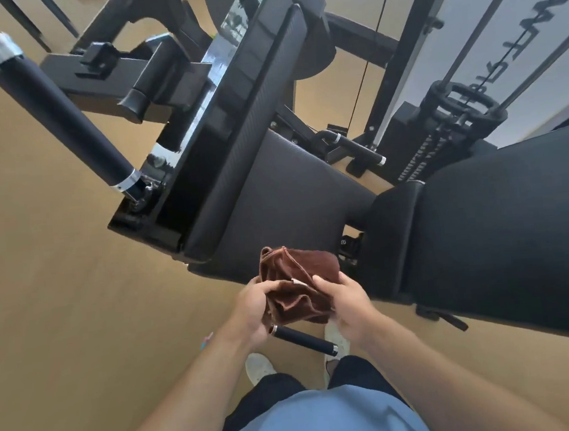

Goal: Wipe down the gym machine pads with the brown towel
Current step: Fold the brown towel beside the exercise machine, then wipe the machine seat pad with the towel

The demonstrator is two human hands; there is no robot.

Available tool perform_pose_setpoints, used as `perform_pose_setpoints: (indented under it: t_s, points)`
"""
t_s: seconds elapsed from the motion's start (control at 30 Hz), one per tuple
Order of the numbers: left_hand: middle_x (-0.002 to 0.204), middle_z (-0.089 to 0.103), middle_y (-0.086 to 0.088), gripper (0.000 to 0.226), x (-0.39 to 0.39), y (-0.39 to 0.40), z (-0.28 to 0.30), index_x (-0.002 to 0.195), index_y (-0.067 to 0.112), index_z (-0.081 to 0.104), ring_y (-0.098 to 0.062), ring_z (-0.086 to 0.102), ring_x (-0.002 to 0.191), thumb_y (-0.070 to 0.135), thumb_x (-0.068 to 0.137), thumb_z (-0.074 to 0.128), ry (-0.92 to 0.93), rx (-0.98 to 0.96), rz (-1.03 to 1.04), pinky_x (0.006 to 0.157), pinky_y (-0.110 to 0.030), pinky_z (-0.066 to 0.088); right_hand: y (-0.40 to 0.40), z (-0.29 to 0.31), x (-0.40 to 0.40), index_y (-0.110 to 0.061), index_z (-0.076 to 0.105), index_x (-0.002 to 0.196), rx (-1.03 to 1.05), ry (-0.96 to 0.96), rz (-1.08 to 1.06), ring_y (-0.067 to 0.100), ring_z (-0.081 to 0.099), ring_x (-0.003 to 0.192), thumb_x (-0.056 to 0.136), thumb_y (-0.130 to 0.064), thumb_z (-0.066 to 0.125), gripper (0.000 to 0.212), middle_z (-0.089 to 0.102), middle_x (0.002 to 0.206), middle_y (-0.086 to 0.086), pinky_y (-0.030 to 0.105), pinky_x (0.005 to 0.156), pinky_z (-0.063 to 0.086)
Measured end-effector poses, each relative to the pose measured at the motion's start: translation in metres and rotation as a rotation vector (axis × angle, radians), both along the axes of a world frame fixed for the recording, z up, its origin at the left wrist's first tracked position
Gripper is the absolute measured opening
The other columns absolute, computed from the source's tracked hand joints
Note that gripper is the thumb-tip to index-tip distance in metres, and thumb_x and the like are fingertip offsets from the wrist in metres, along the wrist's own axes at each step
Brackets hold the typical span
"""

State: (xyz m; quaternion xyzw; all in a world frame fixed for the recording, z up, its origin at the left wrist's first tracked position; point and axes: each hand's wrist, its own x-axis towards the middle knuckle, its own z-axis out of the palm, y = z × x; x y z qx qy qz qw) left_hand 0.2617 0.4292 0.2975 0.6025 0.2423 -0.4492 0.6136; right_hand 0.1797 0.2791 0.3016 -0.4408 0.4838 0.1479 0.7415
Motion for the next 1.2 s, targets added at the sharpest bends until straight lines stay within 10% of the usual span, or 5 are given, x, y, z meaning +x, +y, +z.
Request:
perform_pose_setpoints:
  t_s: [0.17, 0.47, 0.7, 0.9, 1.2]
  points:
    - [0.12, 0.073, -0.019, 0.075, 0.0, 0.025, -0.005, 0.123, 0.012, 0.072, -0.038, 0.067, 0.115, 0.071, 0.097, 0.033, 0.186, -0.109, -0.037, 0.093, -0.047, 0.057, 0.017, -0.002, -0.011, -0.025, 0.065, 0.113, -0.204, -0.183, 0.275, 0.021, 0.076, 0.09, 0.087, 0.015, 0.062, 0.049, 0.078, 0.098, 0.001, 0.036, 0.073, 0.063]
    - [0.124, 0.069, -0.023, 0.047, 0.006, 0.062, -0.034, 0.124, 0.003, 0.061, -0.043, 0.065, 0.116, -0.019, 0.084, 0.049, 0.019, -0.056, -0.193, 0.087, -0.045, 0.058, 0.038, -0.022, -0.019, -0.017, 0.061, 0.126, -0.002, -0.061, 0.261, 0.035, 0.071, 0.108, 0.079, 0.013, 0.074, 0.057, 0.075, 0.115, 0.012, 0.049, 0.095, 0.058]
    - [0.106, 0.068, -0.019, 0.063, 0.025, 0.079, -0.06, 0.119, -0.005, 0.056, -0.023, 0.071, 0.085, -0.026, 0.064, 0.033, -0.055, -0.012, -0.301, 0.059, -0.026, 0.056, 0.067, -0.058, 0.011, -0.028, 0.06, 0.119, -0.071, 0.039, 0.19, 0.027, 0.074, 0.095, 0.088, 0.003, 0.06, 0.044, 0.075, 0.109, 0.007, 0.04, 0.079, 0.063]
    - [0.106, 0.068, -0.014, 0.042, 0.093, 0.078, -0.064, 0.102, 0.007, 0.061, -0.031, 0.064, 0.097, 0.0, 0.06, 0.056, -0.383, -0.009, -0.309, 0.086, -0.042, 0.053, 0.044, -0.068, 0.085, -0.028, 0.057, 0.124, -0.189, -0.255, 0.214, 0.027, 0.069, 0.1, 0.083, 0.003, 0.056, 0.051, 0.07, 0.114, 0.01, 0.047, 0.088, 0.06]
    - [0.147, 0.05, 0.001, 0.045, 0.149, 0.099, -0.145, 0.144, 0.02, 0.048, -0.016, 0.044, 0.138, 0.033, 0.101, 0.053, -1.148, 0.71, -0.525, 0.115, -0.032, 0.032, 0.059, -0.2, 0.146, -0.046, 0.002, 0.16, -1.185, -0.428, 1.008, 0.031, -0.025, 0.154, 0.093, -0.078, 0.034, 0.081, -0.012, 0.171, -0.003, 0.058, 0.125, -0.006]
